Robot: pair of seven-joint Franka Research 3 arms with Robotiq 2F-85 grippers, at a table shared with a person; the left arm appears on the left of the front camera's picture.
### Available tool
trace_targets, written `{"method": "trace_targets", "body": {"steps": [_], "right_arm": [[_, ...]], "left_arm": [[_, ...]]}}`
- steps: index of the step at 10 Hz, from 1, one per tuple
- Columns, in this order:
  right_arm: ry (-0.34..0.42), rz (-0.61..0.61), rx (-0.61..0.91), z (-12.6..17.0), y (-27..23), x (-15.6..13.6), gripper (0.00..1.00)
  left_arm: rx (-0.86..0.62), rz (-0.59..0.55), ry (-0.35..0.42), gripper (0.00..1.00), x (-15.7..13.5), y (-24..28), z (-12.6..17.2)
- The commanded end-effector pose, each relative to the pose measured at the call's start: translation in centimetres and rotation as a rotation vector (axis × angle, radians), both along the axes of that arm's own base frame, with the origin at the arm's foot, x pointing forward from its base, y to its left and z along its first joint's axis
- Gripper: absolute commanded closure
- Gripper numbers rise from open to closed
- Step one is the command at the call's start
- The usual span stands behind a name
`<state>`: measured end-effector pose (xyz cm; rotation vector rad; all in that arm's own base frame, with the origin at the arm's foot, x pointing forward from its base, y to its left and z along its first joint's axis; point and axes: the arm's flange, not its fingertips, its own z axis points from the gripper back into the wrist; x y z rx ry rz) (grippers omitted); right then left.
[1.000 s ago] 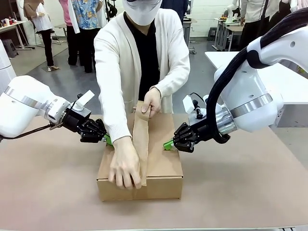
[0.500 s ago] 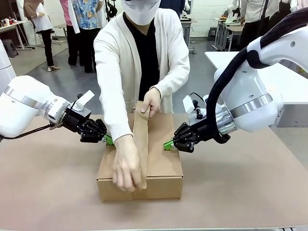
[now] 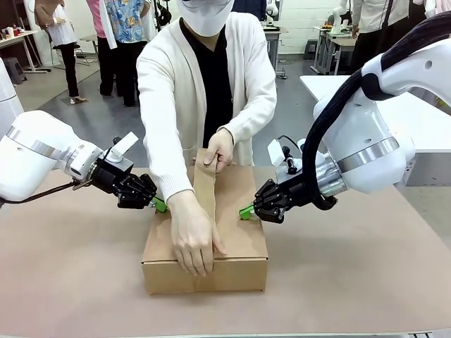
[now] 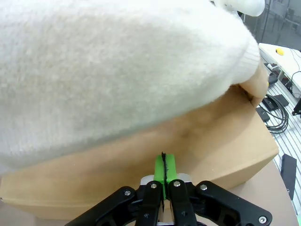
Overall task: Wrap the clocks to prevent damage.
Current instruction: After the human seals the box with tape, release both hands from the side flaps of the Package Box.
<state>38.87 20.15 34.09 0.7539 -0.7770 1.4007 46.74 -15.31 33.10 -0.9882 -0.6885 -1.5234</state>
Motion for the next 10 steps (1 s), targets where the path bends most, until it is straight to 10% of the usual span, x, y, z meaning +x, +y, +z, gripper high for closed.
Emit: {"method": "trace_targets", "body": {"steps": [1, 10], "right_arm": [[0.006, -0.002, -0.007, -0.46, 0.05, -0.03, 0.99], [0.006, -0.002, -0.007, -0.46, 0.05, -0.03, 0.99]], "left_arm": [[-0.003, 0.009, -0.005, 1.0, -0.06, -0.01, -0.55], [-0.003, 0.009, -0.005, 1.0, -0.06, -0.01, -0.55]]}}
